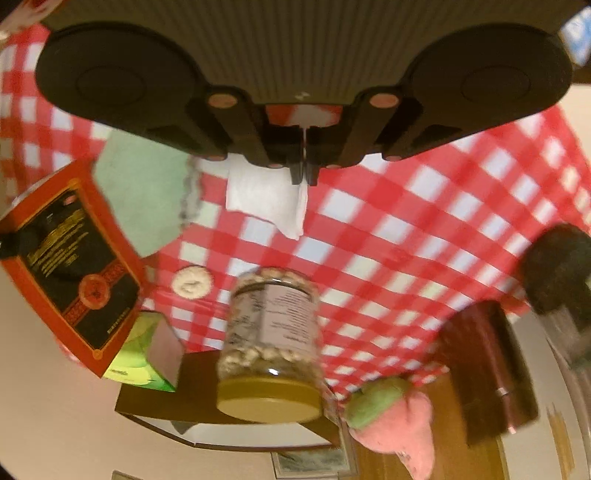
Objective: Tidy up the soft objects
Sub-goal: 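Carry the packet and tissue into the brown box and open both tools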
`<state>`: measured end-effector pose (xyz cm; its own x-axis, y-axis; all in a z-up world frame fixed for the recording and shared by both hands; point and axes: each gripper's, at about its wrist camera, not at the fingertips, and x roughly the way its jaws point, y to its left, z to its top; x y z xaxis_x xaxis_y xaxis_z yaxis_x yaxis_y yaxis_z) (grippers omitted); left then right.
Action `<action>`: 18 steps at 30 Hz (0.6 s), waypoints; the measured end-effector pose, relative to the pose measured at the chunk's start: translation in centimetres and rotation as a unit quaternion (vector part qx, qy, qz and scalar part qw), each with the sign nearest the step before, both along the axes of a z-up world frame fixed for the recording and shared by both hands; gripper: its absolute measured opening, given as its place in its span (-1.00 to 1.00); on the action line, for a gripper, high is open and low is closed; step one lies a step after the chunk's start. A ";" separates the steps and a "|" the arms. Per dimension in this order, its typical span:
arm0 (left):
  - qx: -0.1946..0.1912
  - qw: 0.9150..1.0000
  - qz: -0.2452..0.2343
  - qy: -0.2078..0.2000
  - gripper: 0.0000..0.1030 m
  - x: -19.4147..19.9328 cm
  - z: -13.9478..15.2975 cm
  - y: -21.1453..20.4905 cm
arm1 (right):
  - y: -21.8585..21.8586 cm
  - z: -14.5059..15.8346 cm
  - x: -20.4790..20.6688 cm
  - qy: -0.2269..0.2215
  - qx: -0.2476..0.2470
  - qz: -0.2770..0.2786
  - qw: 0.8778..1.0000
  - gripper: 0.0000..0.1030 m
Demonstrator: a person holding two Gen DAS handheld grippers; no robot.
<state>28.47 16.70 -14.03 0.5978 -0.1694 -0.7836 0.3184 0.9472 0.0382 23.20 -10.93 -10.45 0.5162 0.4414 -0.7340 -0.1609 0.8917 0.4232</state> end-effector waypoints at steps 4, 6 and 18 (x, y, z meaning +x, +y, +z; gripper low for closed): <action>0.036 0.999 -0.005 -0.023 -0.99 0.4 1.6 1.9 | 0.0 1.1 0.7 -0.016 -0.011 0.007 1.000 -0.97; 0.052 0.998 -0.008 -0.038 -0.99 1.3 2.6 2.8 | 0.0 1.7 1.3 -0.028 -0.012 0.003 1.000 -0.97; 0.060 0.989 -0.067 -0.121 -0.99 11.2 8.8 5.5 | 0.6 4.6 5.6 -0.061 -0.006 -0.072 0.996 -0.99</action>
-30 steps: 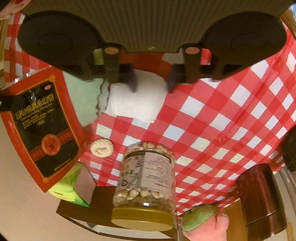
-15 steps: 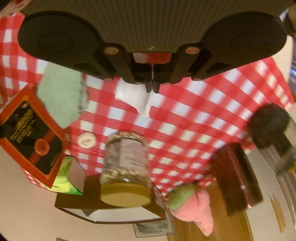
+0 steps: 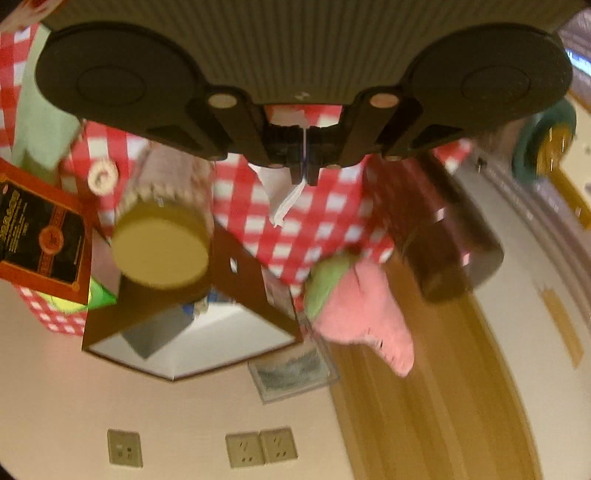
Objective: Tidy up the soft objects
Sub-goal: 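Carry the packet and tissue into the brown box and open both tools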
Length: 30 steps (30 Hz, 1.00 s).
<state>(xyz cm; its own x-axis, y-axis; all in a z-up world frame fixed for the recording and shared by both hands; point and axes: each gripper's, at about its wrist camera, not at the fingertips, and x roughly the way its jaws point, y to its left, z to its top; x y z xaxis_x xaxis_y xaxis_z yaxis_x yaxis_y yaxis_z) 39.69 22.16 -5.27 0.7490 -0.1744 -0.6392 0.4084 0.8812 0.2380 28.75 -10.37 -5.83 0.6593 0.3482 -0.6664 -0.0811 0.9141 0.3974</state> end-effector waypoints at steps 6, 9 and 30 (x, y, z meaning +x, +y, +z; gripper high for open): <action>-0.026 0.999 -0.037 -0.030 -0.99 3.7 2.5 -1.0 | -0.2 3.1 1.8 -0.041 0.013 -0.036 0.998 -0.99; -0.036 0.997 -0.053 -0.046 -0.99 5.4 3.7 -2.2 | -0.3 5.3 3.1 -0.073 0.017 -0.052 0.996 -0.99; -0.092 0.990 -0.105 -0.021 -0.76 18.4 3.5 -15.7 | -0.6 4.4 18.9 -0.131 0.070 -0.159 0.976 -0.99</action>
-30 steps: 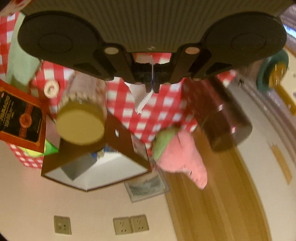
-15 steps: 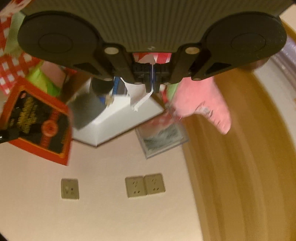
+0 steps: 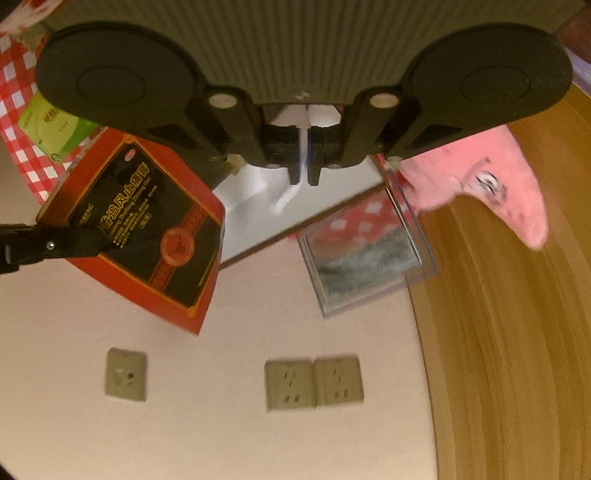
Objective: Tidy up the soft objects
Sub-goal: 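Carry the packet and tissue into the brown box and open both tools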
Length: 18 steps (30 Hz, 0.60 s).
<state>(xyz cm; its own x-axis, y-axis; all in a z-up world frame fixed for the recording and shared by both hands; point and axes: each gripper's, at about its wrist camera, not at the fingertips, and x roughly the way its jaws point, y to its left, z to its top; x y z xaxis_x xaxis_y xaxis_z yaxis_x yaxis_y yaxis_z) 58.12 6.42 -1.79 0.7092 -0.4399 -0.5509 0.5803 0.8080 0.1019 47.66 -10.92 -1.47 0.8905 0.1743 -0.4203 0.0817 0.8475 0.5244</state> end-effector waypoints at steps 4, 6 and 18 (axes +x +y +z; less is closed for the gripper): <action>0.013 0.999 0.007 0.047 -0.40 2.3 -2.4 -1.0 | -0.1 -1.4 1.4 0.012 0.000 -0.010 1.000 -0.99; 0.024 0.998 0.001 0.051 -0.38 2.6 -3.3 -1.1 | -0.2 -2.1 1.9 0.014 0.004 -0.013 1.000 -0.99; 0.016 0.996 0.014 0.083 -0.17 2.1 -4.3 1.9 | 1.3 -5.0 3.4 0.055 -0.045 0.011 0.997 0.04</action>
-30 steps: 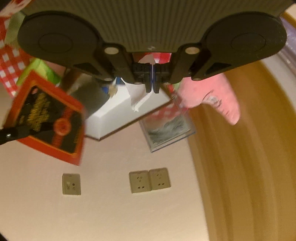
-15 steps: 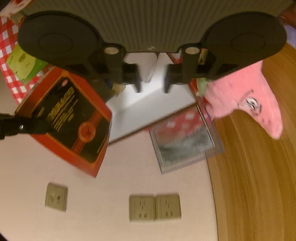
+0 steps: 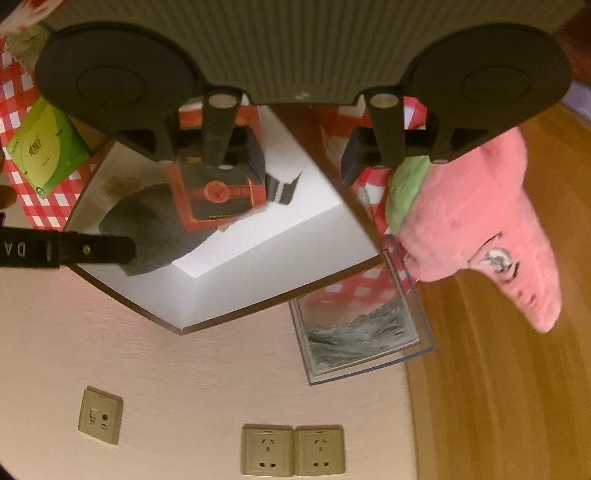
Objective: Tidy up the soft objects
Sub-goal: 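Move both tools back toward the mint green towel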
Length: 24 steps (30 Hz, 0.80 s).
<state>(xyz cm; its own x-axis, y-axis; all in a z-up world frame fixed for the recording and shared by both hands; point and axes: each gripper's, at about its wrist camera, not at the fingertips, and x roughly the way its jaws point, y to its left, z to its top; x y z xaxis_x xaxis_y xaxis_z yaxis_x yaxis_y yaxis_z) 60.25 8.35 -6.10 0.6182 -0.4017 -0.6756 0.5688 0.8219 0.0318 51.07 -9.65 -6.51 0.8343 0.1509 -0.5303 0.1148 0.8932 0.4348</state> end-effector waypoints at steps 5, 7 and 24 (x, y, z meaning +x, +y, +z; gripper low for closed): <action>-0.004 1.000 0.011 0.003 -0.17 -1.8 1.0 1.6 | -1.3 0.4 -3.0 -0.002 0.027 -0.015 1.000 0.04; -0.003 1.000 0.015 -0.003 -0.17 -3.0 1.5 2.3 | -2.1 0.8 -4.5 -0.010 0.047 -0.010 0.999 0.04; 0.004 0.998 0.053 0.025 -0.17 -15.6 2.8 6.4 | -2.1 3.3 -19.9 0.034 0.029 0.021 0.999 0.38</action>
